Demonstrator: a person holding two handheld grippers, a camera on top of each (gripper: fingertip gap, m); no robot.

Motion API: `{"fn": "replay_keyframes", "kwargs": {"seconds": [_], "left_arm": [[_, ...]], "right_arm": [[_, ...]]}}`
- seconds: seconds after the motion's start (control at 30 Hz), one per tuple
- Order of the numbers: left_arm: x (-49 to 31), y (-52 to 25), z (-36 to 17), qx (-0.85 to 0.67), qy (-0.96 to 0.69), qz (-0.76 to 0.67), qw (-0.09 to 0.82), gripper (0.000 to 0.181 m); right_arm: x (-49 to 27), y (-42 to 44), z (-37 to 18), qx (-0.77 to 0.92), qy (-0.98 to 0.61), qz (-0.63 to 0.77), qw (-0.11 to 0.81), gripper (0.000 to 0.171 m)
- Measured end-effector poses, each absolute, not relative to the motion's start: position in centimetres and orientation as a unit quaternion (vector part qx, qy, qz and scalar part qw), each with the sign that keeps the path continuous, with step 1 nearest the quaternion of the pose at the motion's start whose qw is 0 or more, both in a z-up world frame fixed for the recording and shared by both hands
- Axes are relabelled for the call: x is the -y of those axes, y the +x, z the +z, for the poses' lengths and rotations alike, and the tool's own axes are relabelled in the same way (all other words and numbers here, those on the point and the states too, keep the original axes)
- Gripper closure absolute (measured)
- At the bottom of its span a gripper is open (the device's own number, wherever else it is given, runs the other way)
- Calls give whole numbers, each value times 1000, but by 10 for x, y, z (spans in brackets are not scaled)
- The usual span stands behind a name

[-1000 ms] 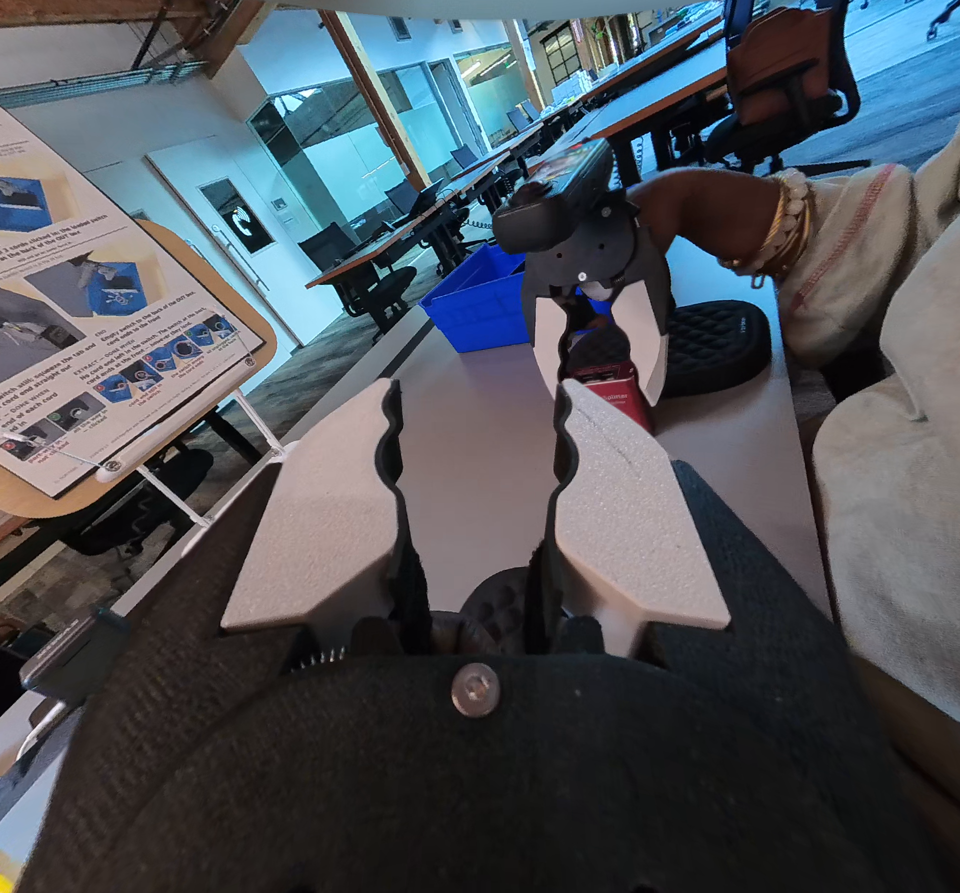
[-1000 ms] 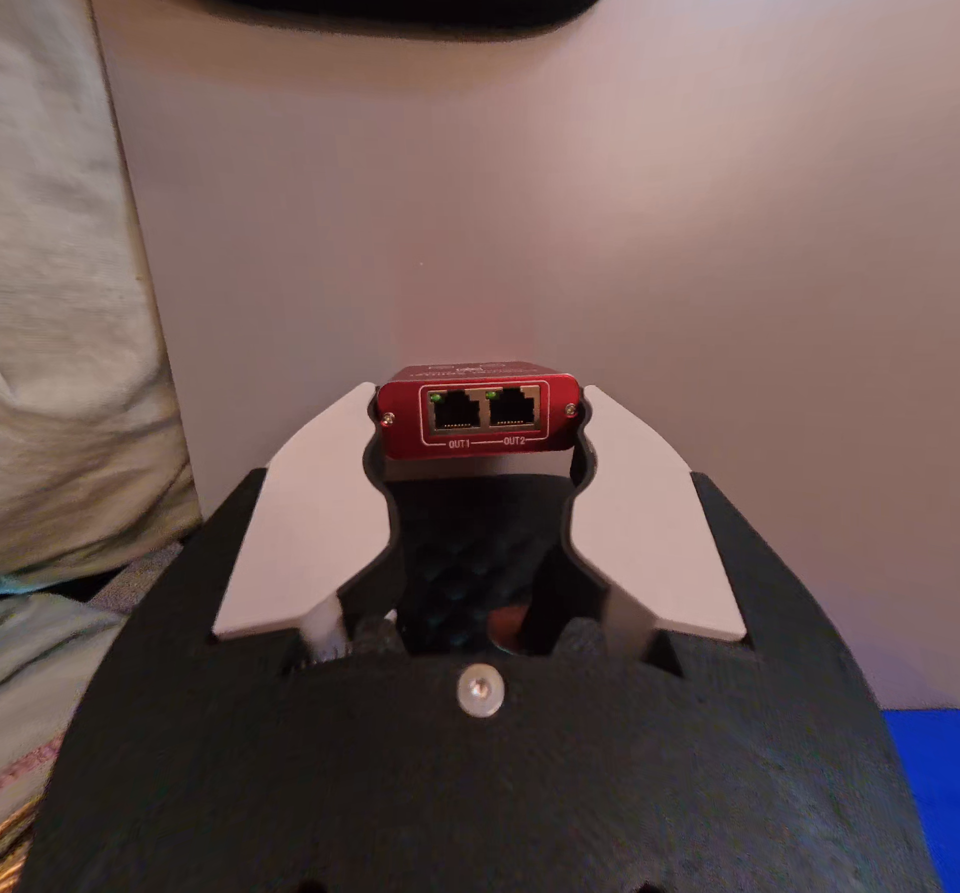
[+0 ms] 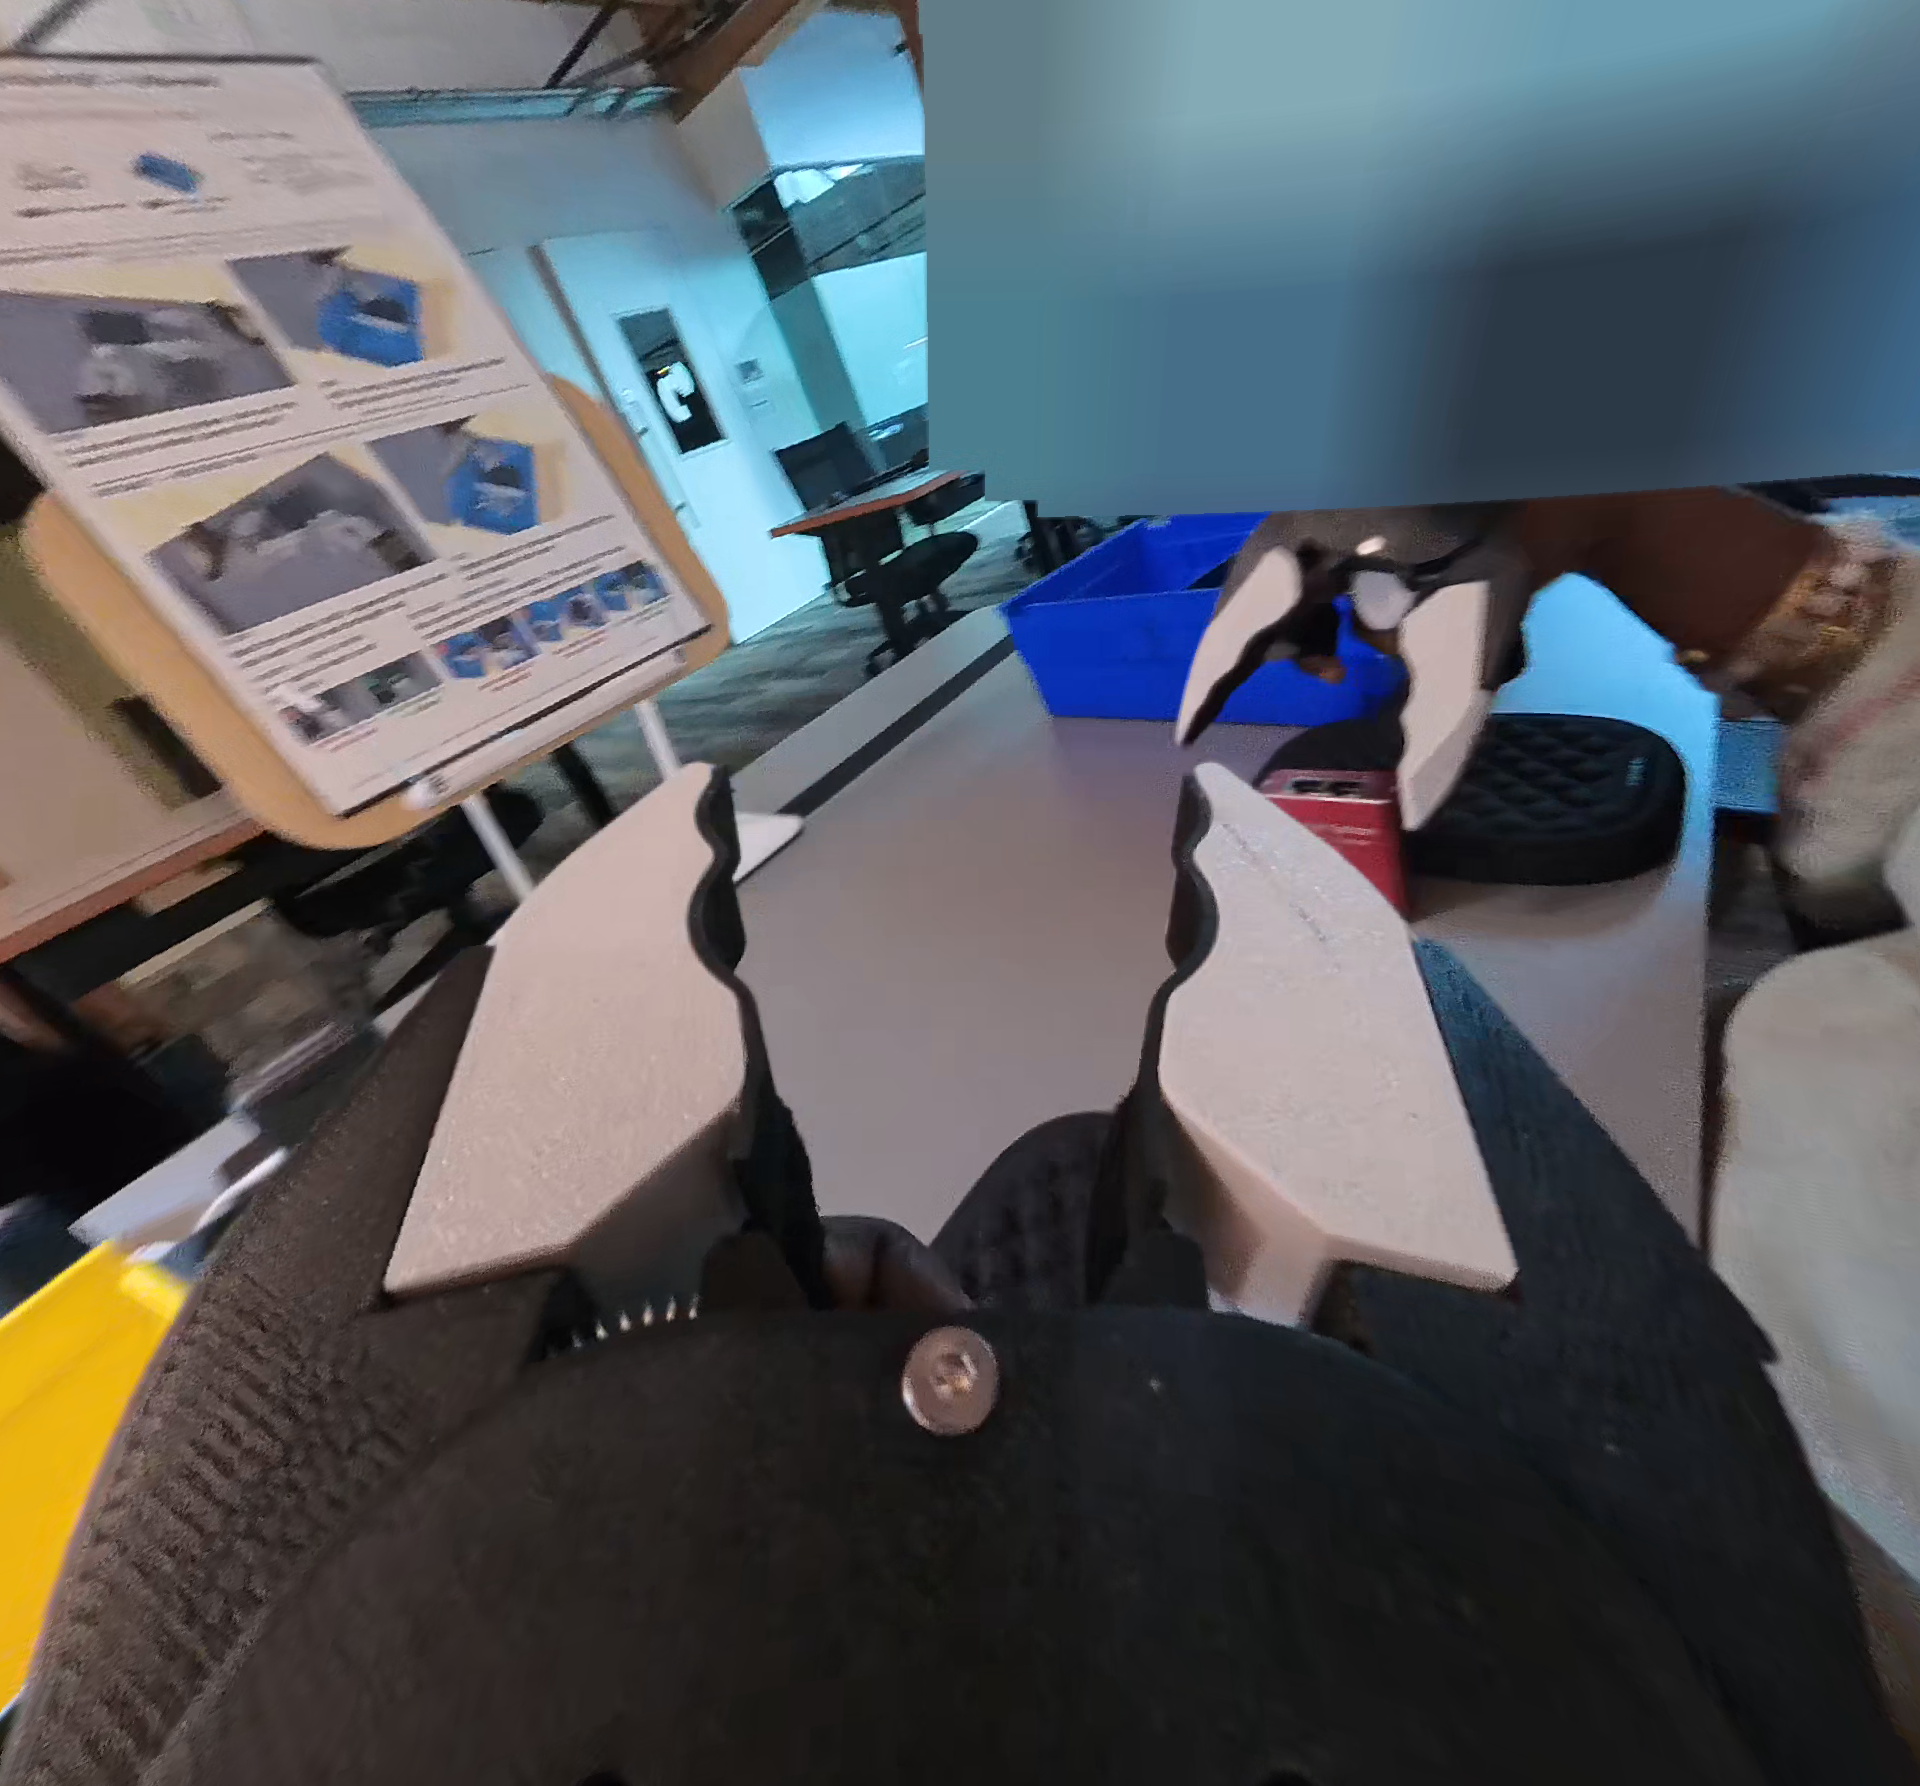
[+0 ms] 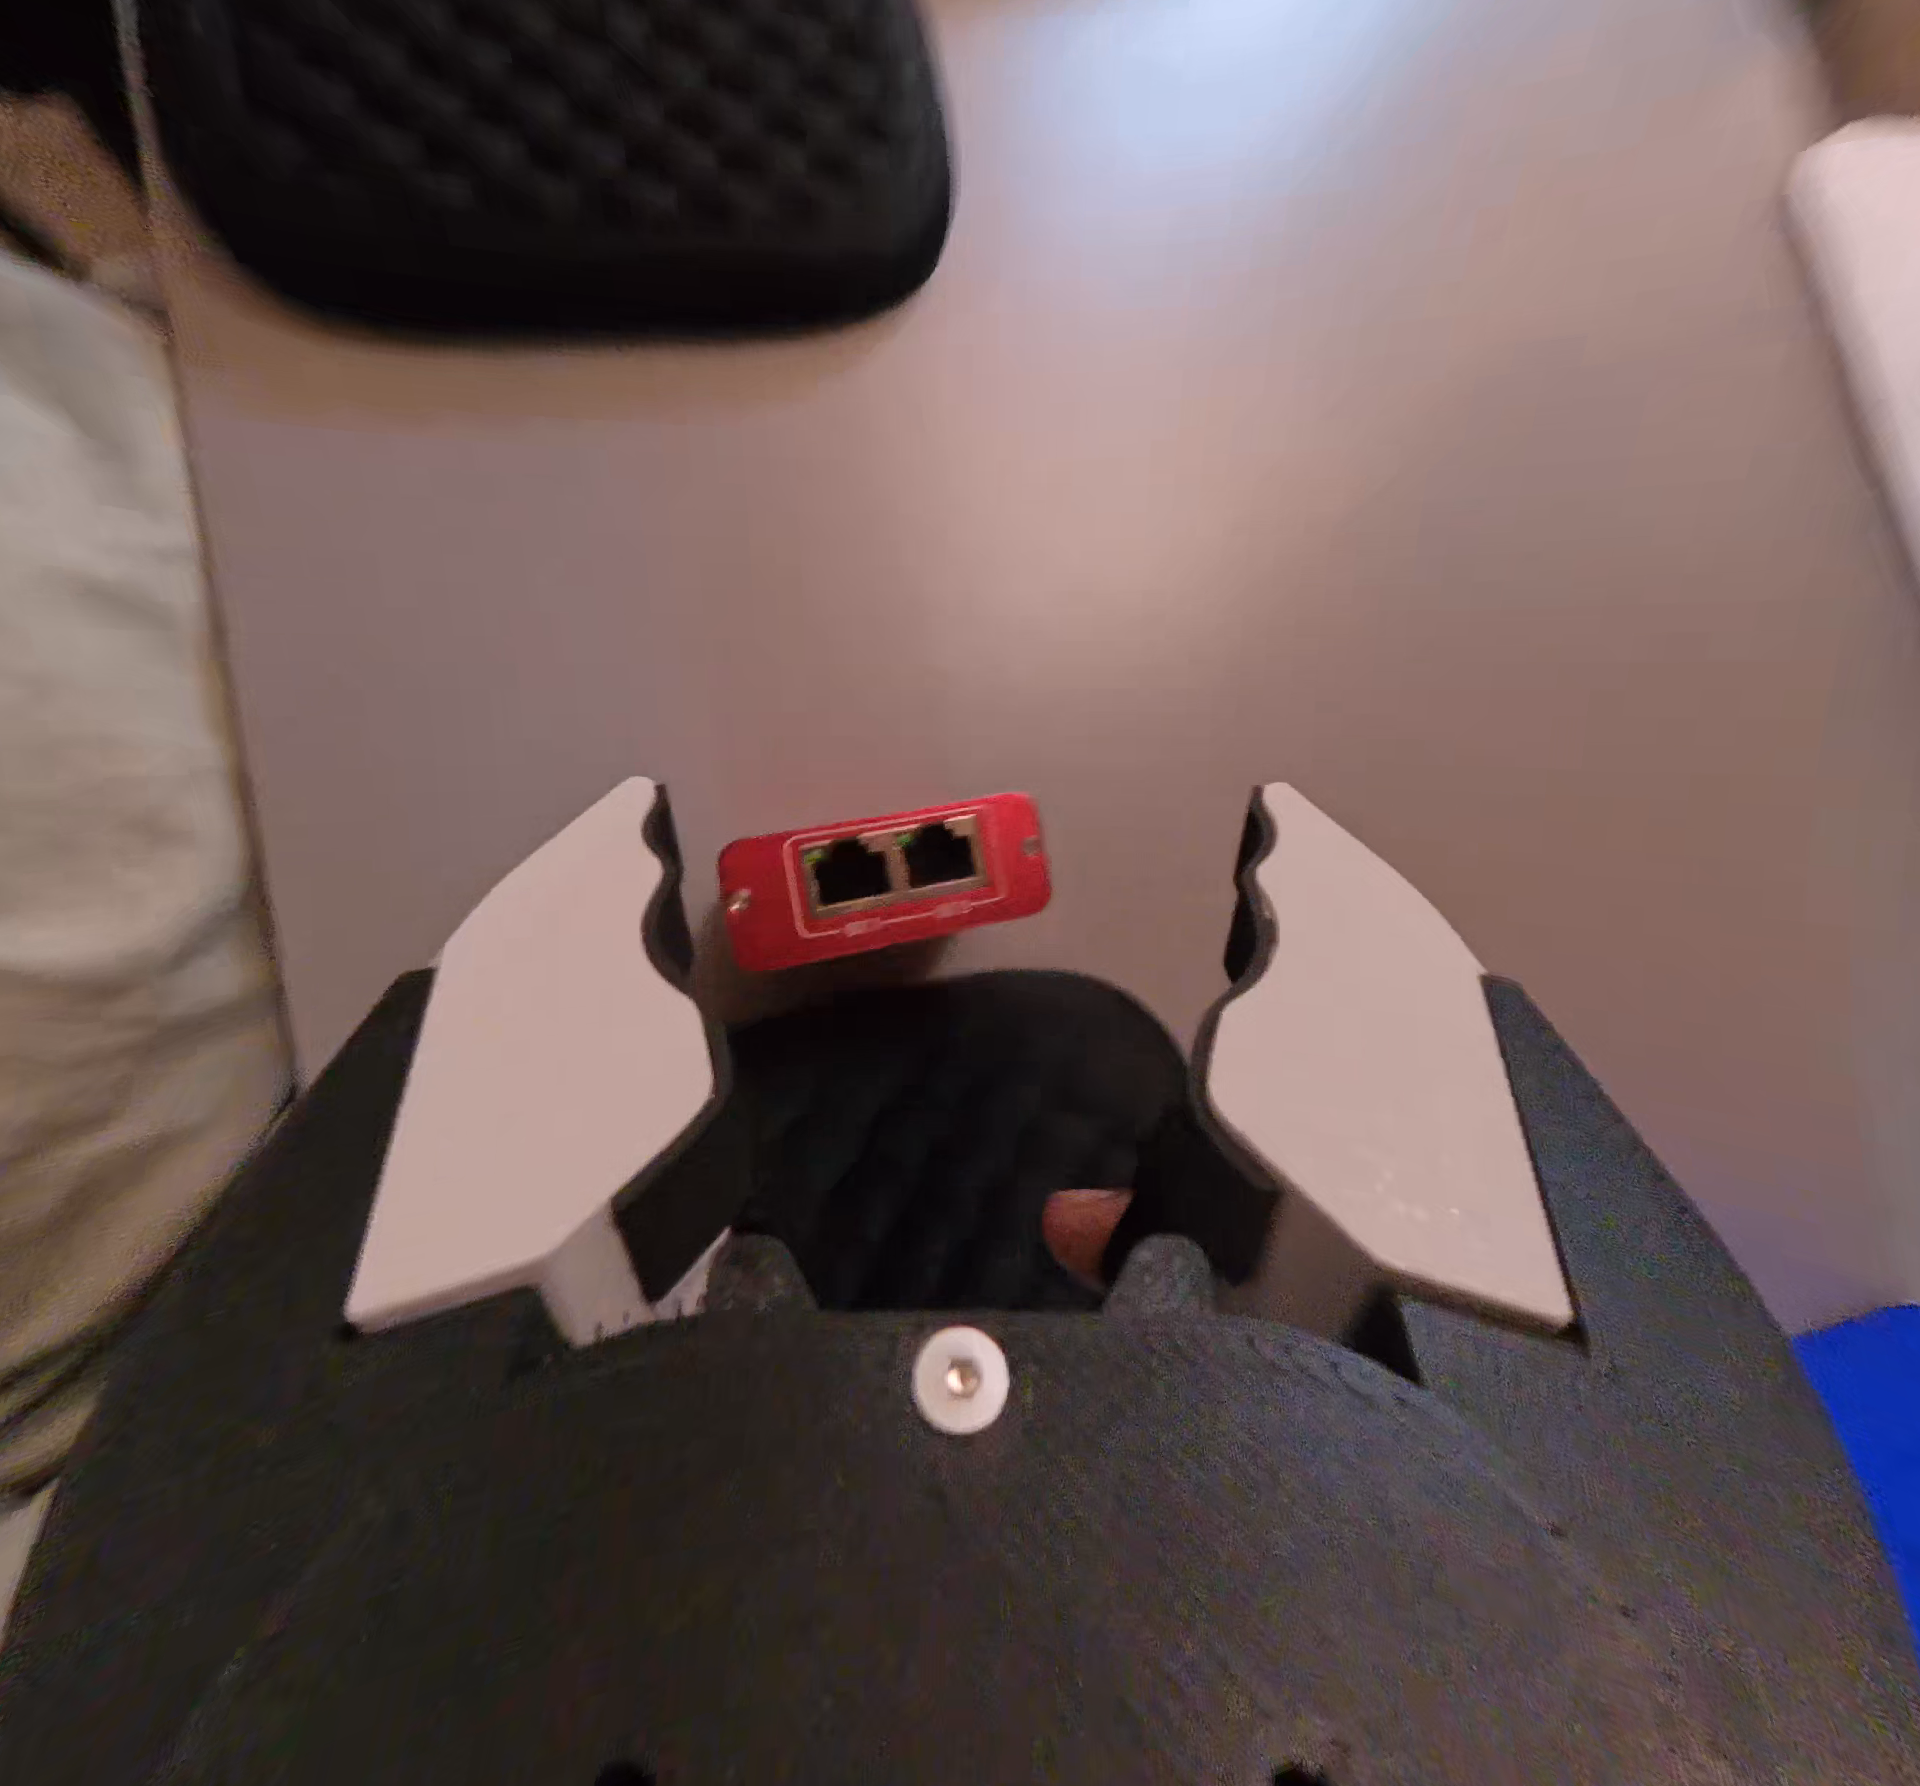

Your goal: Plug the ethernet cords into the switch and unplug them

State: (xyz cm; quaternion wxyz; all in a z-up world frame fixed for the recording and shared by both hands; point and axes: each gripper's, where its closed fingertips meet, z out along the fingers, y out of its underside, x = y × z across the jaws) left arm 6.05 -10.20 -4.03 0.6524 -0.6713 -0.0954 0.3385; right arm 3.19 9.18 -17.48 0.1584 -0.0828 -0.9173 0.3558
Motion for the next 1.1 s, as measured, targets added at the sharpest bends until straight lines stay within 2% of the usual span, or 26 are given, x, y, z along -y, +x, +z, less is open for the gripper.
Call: {"fn": "replay_keyframes", "kwargs": {"seconds": [0.1,0.23,0.3,0.37,0.43,0.6,0.7,0.93,1.1], "left_arm": [[137,47,-38,167,-665,375,624,101],[203,27,-46,308,-645,408,568,106],[239,18,-59,393,-631,408,530,115],[273,9,-86,470,-641,396,459,119],[299,0,-116,527,-664,370,381,122],[300,-23,-163,547,-736,286,278,122],[300,-35,-187,557,-755,258,230,136],[294,-39,-207,562,-760,227,235,166],[297,-34,-169,554,-709,290,325,171]], "right_arm": [[-94,29,-151,834,-101,498,215,56],[-107,26,-130,733,-109,629,233,61],[-110,20,-129,716,-124,650,223,69],[-108,23,-130,713,-122,659,207,70],[-109,21,-130,714,-118,652,227,74],[-107,20,-134,723,-115,638,238,76],[-106,20,-136,727,-112,634,238,78],[-107,19,-136,725,-113,635,241,83],[-106,20,-137,729,-110,631,243,87]]}}
